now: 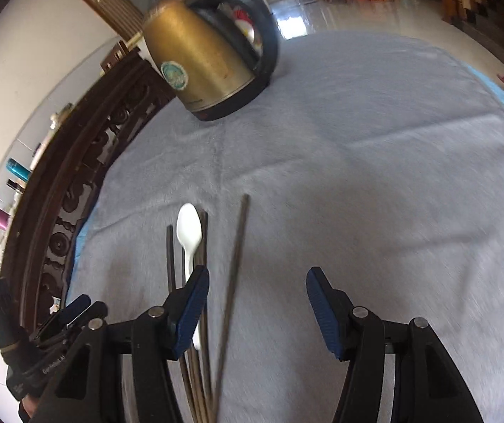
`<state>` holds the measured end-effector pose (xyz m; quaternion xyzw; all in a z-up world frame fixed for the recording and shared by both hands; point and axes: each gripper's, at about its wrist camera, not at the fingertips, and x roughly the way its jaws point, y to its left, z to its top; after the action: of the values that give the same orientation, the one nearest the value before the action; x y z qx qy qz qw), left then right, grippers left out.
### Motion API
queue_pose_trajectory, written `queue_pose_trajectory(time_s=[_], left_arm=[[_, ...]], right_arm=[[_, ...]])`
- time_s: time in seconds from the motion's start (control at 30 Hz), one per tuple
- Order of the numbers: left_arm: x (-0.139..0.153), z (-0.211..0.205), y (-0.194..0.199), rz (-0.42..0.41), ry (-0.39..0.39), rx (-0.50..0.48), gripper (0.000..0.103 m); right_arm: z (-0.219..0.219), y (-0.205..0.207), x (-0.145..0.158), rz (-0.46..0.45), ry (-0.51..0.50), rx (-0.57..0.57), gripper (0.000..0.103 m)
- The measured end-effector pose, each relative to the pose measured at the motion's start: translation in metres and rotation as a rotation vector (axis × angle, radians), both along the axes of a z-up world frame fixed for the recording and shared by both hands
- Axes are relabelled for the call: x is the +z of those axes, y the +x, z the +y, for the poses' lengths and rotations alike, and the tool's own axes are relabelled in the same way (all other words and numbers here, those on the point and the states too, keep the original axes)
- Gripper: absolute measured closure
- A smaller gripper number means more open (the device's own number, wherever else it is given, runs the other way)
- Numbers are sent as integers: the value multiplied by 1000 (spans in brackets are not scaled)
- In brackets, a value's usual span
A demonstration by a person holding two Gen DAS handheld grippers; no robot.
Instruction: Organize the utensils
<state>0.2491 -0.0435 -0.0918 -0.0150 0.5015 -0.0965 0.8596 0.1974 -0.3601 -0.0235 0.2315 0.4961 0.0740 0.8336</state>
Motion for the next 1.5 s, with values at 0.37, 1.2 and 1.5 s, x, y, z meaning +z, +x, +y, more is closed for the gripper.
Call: queue_pose_trajectory(time_s=[0.37, 1.2, 1.5], left_arm=[[-18, -26, 47, 104, -56, -24, 43], [-34, -85, 85, 186, 51, -41, 78], [-34, -90, 91, 163, 57, -66, 95]], right_arm=[[39, 72, -28, 145, -78, 38, 74], [15, 33, -32, 130, -92, 44, 96], [12, 28, -34, 127, -66, 21, 96]])
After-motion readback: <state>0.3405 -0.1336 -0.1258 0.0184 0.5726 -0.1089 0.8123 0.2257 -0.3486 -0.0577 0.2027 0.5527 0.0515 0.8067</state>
